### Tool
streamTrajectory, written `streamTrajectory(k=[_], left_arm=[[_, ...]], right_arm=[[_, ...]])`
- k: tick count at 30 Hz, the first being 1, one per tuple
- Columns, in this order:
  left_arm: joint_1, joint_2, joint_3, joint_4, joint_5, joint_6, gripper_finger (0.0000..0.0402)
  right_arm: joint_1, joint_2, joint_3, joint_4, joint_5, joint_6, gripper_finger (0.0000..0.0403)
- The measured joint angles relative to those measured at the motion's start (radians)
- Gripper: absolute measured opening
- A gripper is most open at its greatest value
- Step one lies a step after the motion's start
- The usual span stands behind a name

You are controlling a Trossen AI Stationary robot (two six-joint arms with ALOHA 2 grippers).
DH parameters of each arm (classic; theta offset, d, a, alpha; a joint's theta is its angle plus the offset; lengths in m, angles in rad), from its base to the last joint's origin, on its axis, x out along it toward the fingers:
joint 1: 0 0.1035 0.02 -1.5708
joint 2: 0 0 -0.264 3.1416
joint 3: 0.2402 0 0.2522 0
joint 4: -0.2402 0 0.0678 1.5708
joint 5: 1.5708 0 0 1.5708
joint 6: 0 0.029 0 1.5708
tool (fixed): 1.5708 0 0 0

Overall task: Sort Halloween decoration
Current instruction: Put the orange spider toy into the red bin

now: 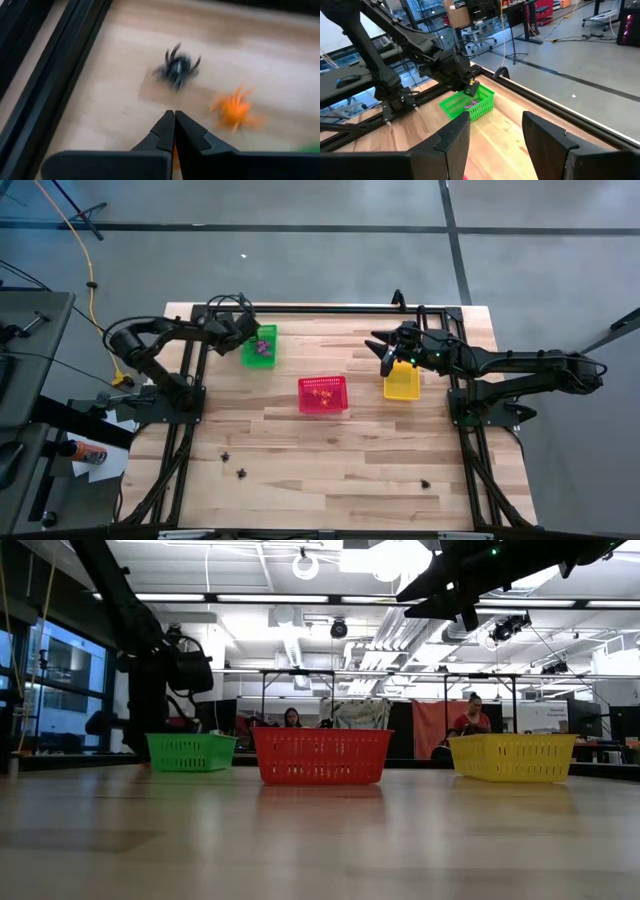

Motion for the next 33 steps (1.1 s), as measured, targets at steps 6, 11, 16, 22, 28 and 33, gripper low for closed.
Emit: streamTrajectory(k=[6, 11, 16, 22, 28, 33], left_arm=[[-0.016, -0.079, -0.007, -0.183, 0.033, 0.072, 0.0], [-0.019, -0.157, -0.024, -0.246, 0.121, 0.157, 0.0], [-0.049, -0.218, -0.074, -0.291, 0.185, 0.157, 0.0], [-0.103, -0.287, -0.112, -0.329, 0.219, 0.119, 0.0], [-0.143, -0.375, -0.113, -0.338, 0.283, 0.111, 0.0], [-0.165, -0.465, -0.113, -0.346, 0.31, 0.141, 0.0]], right_arm=[[-0.001, 0.0, 0.0, 0.0, -0.007, -0.007, 0.0176], [-0.012, 0.0, 0.0, 0.0, -0.007, -0.001, 0.0176], [-0.012, 0.0, 0.0, 0.0, -0.007, 0.001, 0.0176], [-0.012, 0.0, 0.0, 0.0, -0.007, 0.05, 0.0176], [-0.011, 0.0, 0.0, 0.0, -0.011, 0.051, 0.0176], [-0.011, 0.0, 0.0, 0.001, -0.011, 0.051, 0.0176]])
